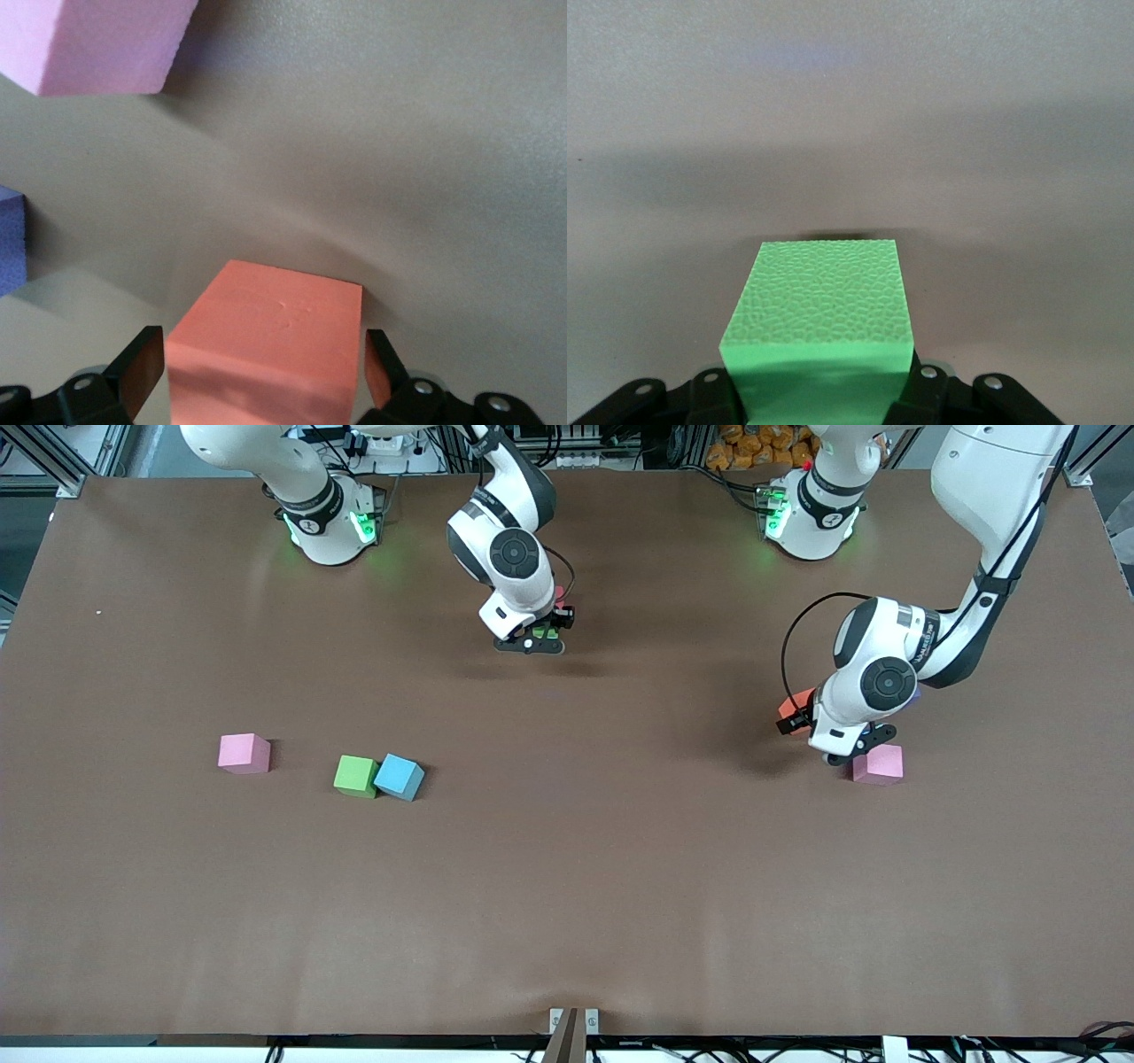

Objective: Arrange blocks into number 1
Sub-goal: 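Place the green cube with the right gripper while the left gripper grasps orange, then lift the orange cube with the left gripper while the right gripper withdraws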

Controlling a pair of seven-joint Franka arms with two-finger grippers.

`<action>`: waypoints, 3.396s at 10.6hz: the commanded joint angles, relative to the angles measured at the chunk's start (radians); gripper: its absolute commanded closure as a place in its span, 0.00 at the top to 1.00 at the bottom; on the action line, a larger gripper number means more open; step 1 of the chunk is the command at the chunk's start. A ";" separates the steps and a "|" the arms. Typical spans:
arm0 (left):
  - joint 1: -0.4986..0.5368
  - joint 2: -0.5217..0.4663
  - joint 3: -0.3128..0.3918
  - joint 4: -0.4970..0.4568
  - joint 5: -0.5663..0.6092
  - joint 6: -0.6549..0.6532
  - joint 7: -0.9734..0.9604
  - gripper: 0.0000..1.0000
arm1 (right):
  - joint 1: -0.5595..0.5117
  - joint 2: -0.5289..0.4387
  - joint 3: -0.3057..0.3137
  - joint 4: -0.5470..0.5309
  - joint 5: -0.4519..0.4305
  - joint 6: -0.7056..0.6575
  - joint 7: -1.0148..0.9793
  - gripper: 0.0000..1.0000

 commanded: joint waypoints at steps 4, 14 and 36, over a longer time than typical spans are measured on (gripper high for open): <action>0.006 0.001 -0.019 0.002 0.012 0.011 0.046 0.00 | 0.034 0.025 -0.002 0.007 0.018 0.046 0.013 0.58; -0.107 0.090 -0.038 0.243 -0.028 0.008 -0.023 0.00 | 0.045 0.039 0.016 0.007 0.044 0.047 0.016 0.97; -0.677 0.323 -0.035 0.582 -0.026 0.004 -0.246 0.00 | -0.902 -0.387 0.153 0.385 -0.321 -0.551 -0.527 1.00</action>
